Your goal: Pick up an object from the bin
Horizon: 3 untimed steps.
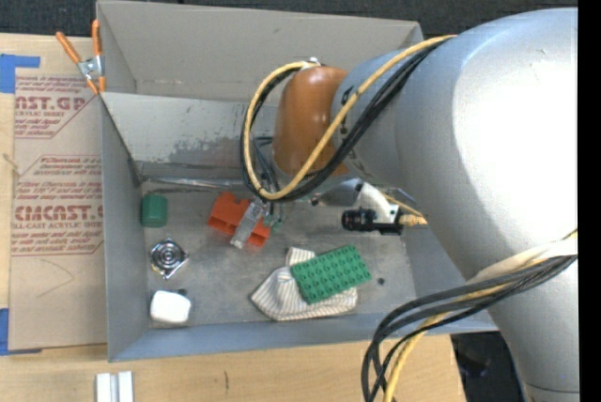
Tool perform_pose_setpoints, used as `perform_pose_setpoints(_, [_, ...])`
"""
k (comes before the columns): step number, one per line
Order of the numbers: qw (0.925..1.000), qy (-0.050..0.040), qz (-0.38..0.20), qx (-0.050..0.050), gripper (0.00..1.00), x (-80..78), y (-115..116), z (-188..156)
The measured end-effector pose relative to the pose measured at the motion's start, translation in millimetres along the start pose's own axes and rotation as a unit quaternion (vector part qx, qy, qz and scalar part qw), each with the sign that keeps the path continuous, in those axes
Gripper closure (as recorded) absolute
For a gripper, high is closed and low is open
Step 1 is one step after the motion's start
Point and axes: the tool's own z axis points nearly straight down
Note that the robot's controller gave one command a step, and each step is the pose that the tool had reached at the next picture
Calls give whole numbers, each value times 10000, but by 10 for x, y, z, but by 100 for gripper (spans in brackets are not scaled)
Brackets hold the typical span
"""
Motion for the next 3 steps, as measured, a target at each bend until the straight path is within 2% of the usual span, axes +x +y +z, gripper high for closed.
perform_pose_setpoints(1, [10000, -35, 26, -28, 100, 92, 168, 6])
perform_pose_setpoints(2, [10000, -35, 26, -28, 100, 92, 168, 6])
perform_pose_setpoints(3, [9997, -53, -239, -28, 100, 94, 193, 7])
